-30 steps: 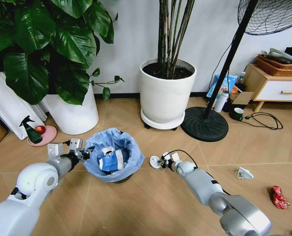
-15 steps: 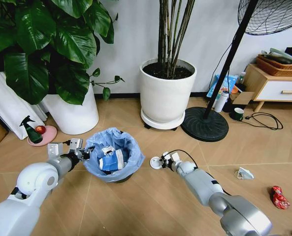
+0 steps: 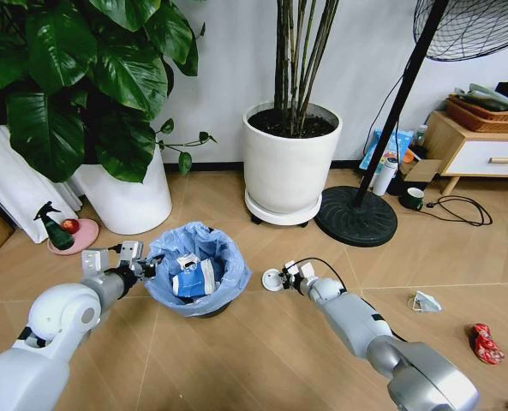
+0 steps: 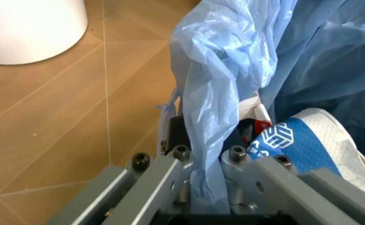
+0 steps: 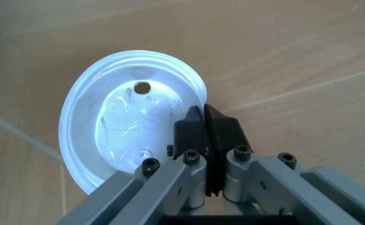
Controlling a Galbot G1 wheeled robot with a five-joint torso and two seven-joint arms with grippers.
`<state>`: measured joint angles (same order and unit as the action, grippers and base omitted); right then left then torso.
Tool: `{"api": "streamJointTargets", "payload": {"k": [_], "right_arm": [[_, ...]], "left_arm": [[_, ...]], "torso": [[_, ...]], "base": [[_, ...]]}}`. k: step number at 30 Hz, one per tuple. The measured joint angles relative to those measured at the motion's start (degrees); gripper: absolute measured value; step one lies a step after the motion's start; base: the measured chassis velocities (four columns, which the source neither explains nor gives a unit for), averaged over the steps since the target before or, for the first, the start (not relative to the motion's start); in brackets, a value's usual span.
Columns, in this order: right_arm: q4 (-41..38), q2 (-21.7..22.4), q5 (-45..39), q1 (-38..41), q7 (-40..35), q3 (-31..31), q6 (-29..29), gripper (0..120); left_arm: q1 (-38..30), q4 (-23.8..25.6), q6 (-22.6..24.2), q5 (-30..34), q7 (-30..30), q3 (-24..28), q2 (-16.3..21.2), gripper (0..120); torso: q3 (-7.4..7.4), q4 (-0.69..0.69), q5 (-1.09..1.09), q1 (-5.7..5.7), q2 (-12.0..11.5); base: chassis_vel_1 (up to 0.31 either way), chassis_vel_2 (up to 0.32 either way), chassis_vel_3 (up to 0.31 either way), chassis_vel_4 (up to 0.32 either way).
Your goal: Pick up the trash bin and place the garbage on the floor into it.
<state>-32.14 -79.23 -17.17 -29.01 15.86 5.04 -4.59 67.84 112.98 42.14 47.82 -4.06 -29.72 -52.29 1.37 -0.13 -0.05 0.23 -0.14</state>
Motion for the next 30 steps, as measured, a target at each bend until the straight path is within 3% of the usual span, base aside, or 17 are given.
{"api": "streamJointTargets", "payload": {"k": [10, 19, 30], "right_arm": [[-11.05, 4.13, -4.78, -1.36, -1.14, -3.17, -2.03, 0], [-32.06, 11.2, -12.87, -3.89, -3.25, -7.31, -6.9, 0], [-50.34, 17.38, -19.45, -3.55, -5.07, -7.7, -11.45, 0]], "left_arm": [[-0.31, 0.04, 0.0, -0.03, 0.05, 0.35, -0.15, 0], [-0.46, 0.15, 0.0, -0.07, 0.22, 0.86, 0.59, 0], [-0.47, -0.41, 0.0, -0.07, 0.85, 1.06, 1.36, 0]], "torso": [[0.0, 0.0, 0.0, 0.0, 0.0], [0.0, -0.01, 0.0, 0.0, 0.0], [0.0, 0.0, -0.01, 0.0, 0.0]], "base": [[0.0, 0.0, 0.0, 0.0], [0.0, 0.0, 0.0, 0.0], [0.0, 0.0, 0.0, 0.0]]}}
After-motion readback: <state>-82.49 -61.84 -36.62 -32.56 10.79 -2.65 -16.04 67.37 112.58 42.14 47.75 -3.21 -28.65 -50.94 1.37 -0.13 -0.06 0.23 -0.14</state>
